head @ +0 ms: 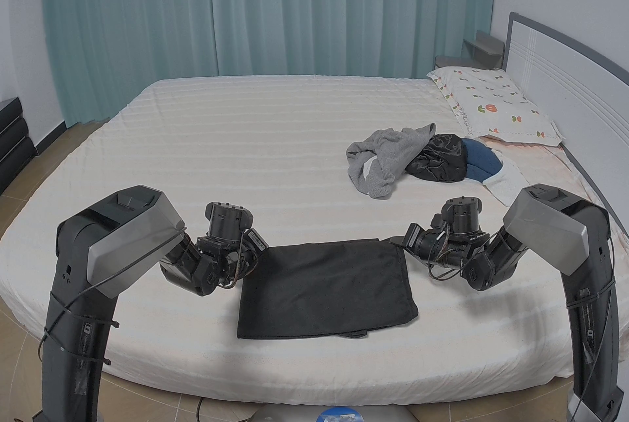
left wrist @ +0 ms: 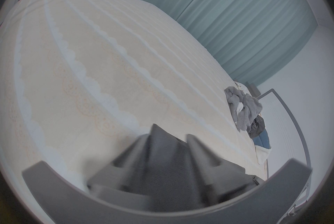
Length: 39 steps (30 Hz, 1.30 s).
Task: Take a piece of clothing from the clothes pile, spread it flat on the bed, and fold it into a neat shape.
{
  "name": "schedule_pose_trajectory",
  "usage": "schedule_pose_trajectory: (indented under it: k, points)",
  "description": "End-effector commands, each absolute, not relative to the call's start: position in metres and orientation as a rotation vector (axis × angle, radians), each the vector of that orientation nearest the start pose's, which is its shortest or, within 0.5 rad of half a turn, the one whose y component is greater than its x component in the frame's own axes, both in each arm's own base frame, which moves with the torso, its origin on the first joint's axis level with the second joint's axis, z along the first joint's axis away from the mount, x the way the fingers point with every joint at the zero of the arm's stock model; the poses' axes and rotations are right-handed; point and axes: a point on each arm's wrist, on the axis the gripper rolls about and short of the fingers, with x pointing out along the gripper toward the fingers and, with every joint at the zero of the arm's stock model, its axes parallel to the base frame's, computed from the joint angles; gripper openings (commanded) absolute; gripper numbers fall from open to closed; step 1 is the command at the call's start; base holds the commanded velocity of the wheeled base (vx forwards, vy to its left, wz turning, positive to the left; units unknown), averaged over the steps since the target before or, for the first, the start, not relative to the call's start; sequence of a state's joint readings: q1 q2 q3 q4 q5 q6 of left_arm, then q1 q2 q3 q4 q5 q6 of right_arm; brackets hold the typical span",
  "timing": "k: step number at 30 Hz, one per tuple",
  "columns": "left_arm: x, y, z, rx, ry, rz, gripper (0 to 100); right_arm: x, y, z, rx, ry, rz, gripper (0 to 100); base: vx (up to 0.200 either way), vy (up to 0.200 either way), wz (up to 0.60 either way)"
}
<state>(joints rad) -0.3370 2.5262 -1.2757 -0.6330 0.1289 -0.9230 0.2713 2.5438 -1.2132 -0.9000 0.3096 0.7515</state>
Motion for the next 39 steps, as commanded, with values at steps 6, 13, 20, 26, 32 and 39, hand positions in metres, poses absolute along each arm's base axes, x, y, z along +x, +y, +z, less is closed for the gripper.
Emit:
schedule_pose_trajectory:
  k: [6, 13, 20, 26, 32, 39]
  points:
    - [0.431, -0.148, -0.032, -0.736, 0.623, 0.127, 0, 0.437, 0.129, -0.025, 0.725, 0.629, 0.380, 0, 0.000, 0.000, 0.00]
    - [0.431, -0.147, -0.032, -0.737, 0.615, 0.141, 0, 0.441, 0.129, -0.027, 0.723, 0.619, 0.362, 0, 0.000, 0.000, 0.00]
    - [0.430, -0.147, -0.032, -0.736, 0.617, 0.143, 0, 0.443, 0.130, -0.031, 0.721, 0.621, 0.362, 0, 0.000, 0.000, 0.00]
    - [0.428, -0.146, -0.032, -0.741, 0.624, 0.145, 0, 0.443, 0.133, -0.033, 0.717, 0.628, 0.364, 0, 0.000, 0.000, 0.00]
    - [0.428, -0.146, -0.032, -0.741, 0.627, 0.143, 100, 0.442, 0.133, -0.033, 0.717, 0.629, 0.357, 100, 0.000, 0.000, 0.00]
    - [0.428, -0.144, -0.031, -0.750, 0.623, 0.146, 100, 0.432, 0.114, -0.015, 0.727, 0.624, 0.316, 100, 0.000, 0.000, 0.00]
